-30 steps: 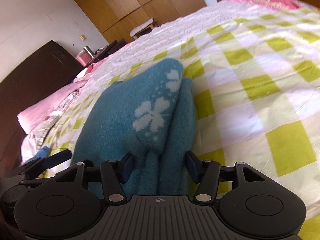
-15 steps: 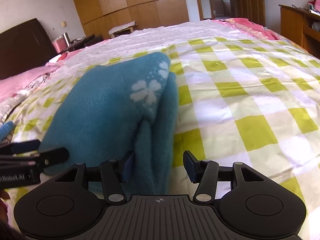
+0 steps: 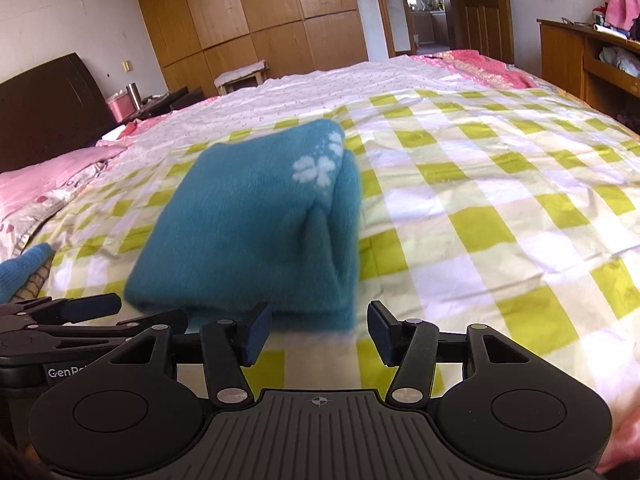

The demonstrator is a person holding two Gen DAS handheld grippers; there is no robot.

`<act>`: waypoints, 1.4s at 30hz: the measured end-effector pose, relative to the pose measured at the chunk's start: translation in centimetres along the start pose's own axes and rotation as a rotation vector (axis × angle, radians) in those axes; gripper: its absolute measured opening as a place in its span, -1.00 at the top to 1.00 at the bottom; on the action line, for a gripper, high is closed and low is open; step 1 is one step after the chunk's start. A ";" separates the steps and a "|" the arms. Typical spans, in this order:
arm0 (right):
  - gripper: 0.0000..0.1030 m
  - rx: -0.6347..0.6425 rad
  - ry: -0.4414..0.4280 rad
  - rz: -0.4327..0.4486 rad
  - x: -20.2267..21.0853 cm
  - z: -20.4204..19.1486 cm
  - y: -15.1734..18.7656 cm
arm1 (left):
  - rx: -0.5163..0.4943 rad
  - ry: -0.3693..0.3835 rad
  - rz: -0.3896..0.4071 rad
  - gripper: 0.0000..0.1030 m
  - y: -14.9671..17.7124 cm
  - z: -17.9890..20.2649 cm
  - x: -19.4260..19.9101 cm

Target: Fold small clothes

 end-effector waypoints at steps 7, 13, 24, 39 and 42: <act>-0.04 -0.003 -0.008 -0.015 1.5 -0.9 2.1 | 0.023 0.014 -0.002 -0.75 2.6 0.2 1.3; -0.04 0.010 0.012 -0.037 1.7 -1.6 3.3 | 0.057 0.024 -0.026 -0.76 3.9 -0.4 1.1; -0.04 0.021 0.025 -0.055 1.6 -2.4 4.0 | 0.110 0.024 -0.014 -0.80 4.3 -1.6 1.6; -0.04 0.021 0.041 -0.063 1.6 -2.2 4.4 | 0.094 0.001 0.000 -0.92 4.2 -1.3 2.2; -0.04 0.023 0.041 -0.063 1.6 -2.2 4.5 | 0.098 0.000 0.005 -1.00 4.3 -1.5 2.4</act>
Point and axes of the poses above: each gripper's, at about its wrist camera, not at the fingertips, and x roughly against the way its jaws point, z to its right, y to its underside, the point moved 6 cm from there along -x, roughly the way its jaws point, and after that the axes turned 5 degrees about y, right-handed, at the moved point
